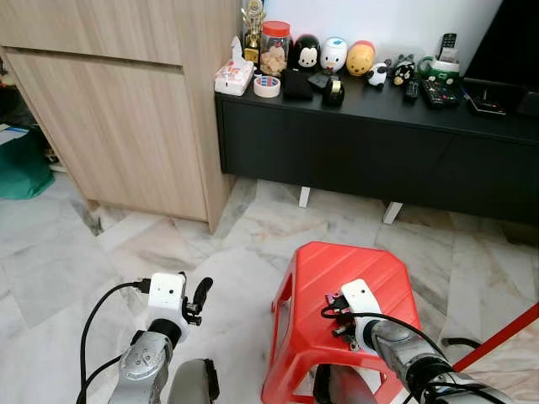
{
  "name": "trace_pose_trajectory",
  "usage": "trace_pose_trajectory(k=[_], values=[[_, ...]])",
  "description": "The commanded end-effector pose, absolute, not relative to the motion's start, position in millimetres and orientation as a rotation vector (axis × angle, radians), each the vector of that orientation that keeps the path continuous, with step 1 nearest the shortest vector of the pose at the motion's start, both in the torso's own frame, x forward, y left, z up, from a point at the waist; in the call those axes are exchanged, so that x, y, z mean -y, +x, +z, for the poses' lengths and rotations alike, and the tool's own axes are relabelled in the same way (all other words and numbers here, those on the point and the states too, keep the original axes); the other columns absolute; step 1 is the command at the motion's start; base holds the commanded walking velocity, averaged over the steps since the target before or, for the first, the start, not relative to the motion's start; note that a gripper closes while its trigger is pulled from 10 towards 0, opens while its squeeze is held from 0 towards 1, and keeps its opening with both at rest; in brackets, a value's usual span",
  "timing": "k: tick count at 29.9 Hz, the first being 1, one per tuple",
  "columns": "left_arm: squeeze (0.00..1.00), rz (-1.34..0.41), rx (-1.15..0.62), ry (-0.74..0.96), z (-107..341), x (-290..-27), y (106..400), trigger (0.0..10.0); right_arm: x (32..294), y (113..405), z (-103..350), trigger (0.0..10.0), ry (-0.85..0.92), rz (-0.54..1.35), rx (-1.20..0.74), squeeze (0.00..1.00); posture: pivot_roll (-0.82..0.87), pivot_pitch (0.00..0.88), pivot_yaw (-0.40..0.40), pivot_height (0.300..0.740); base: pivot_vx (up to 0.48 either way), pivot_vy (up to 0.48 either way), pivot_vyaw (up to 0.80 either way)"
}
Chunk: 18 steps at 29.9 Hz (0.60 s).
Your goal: Hang keys on a hook
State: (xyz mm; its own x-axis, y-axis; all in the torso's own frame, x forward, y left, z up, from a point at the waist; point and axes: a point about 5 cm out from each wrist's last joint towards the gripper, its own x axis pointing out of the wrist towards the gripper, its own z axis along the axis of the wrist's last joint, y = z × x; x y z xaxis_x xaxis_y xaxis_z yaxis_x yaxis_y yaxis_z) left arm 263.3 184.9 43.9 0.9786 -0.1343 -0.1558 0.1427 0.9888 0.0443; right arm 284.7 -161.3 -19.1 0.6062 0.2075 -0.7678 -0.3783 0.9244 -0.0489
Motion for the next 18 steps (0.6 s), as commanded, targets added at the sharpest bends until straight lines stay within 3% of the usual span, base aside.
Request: trace_pose_trajectory(k=[1, 10, 18], values=[[0.0, -0.15, -0.153, 0.073, 44, -184, 265, 10.0, 162, 281, -22, 0.0, -0.215, 0.339, -0.872, 0.0, 0.09, 0.037, -0.087, 0.594, 0.0, 0.0, 0.0], [0.0, -0.151, -0.161, 0.081, 42, -184, 268, 10.0, 158, 283, -21, 0.0, -0.185, 0.316, -0.841, 0.0, 0.09, 0.023, -0.087, 0.594, 0.0, 0.0, 0.0], [0.0, -0.149, -0.167, 0.104, 41, -186, 271, 10.0, 147, 304, 1, 0.0, -0.06, 0.262, -0.614, 0.0, 0.08, 0.003, -0.088, 0.594, 0.0, 0.0, 0.0]])
